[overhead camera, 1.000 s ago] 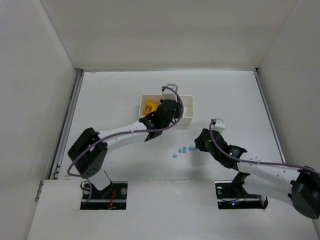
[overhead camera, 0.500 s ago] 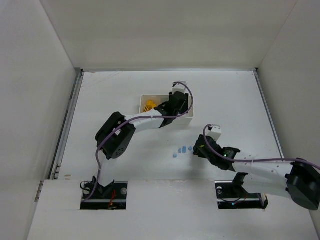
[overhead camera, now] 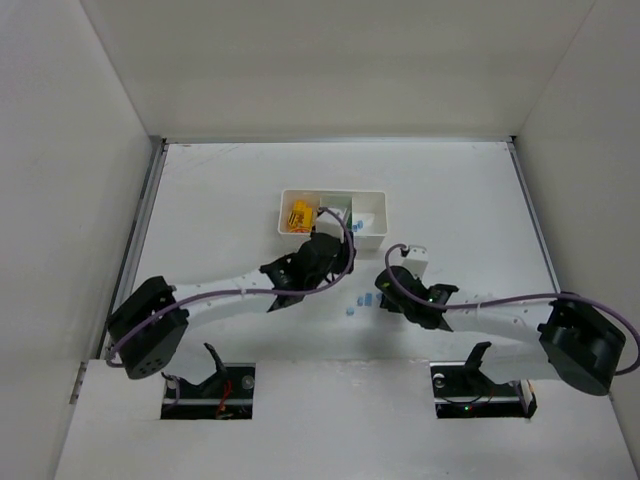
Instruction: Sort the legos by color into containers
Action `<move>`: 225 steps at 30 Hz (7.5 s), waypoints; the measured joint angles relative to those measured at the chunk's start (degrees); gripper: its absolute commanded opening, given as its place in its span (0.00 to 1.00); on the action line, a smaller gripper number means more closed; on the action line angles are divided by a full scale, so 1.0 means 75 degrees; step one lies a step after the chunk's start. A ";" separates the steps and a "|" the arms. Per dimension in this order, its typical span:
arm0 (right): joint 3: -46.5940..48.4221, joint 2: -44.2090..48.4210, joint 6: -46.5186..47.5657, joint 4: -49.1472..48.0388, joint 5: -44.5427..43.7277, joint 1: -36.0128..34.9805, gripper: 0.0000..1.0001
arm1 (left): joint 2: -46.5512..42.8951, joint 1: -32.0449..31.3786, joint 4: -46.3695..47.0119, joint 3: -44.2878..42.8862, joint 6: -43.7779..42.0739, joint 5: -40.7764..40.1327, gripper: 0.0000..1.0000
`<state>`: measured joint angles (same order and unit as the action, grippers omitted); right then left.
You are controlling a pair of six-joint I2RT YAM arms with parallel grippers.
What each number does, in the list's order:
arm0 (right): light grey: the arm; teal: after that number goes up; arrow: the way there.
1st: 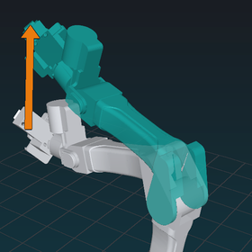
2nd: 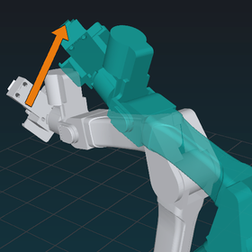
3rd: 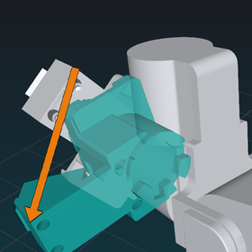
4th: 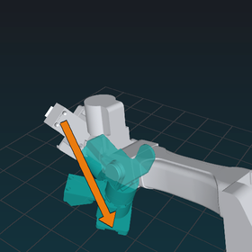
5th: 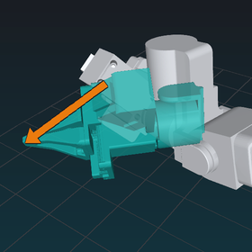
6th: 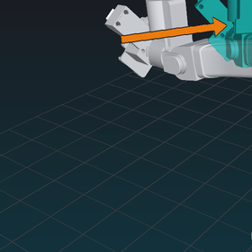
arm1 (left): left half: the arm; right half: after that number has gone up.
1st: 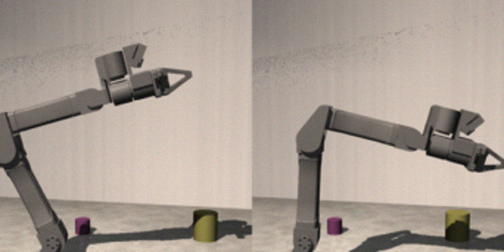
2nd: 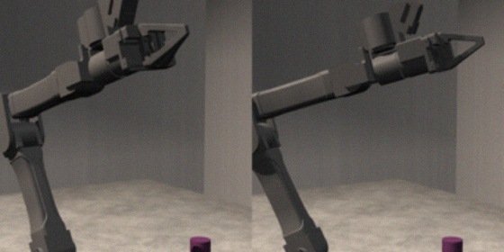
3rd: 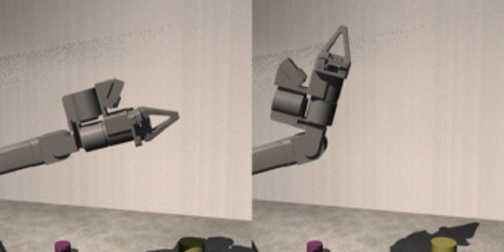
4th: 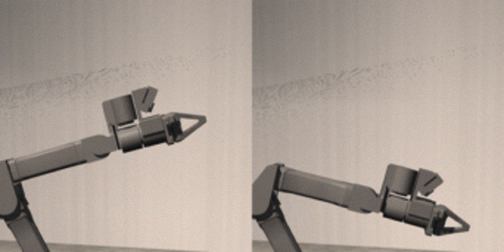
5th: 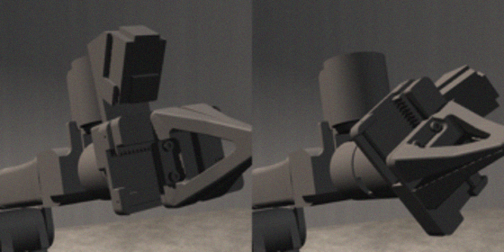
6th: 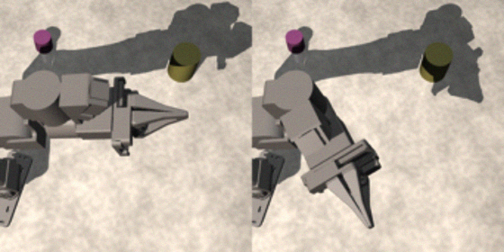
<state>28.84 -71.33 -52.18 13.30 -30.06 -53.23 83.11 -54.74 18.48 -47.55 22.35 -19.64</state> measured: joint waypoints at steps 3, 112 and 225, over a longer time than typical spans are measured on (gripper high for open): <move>0.0143 -0.0181 0.0070 -0.0003 -0.0003 0.0044 0.34 | -0.0565 -0.0542 -0.0204 0.0799 0.0181 -0.0224 0.40; -0.0105 0.0017 0.1011 -0.1023 0.0787 0.0085 0.45 | 0.2136 0.0606 -0.0268 -0.2340 -0.0347 0.0318 0.42; -0.0621 0.0539 0.0959 -0.1836 0.0857 0.0035 0.46 | 0.2943 0.0131 0.0746 -0.2681 -0.1005 -0.0711 0.42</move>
<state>24.18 -67.29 -44.99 -0.47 -23.64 -52.97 105.19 -53.76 24.08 -67.66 14.81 -24.97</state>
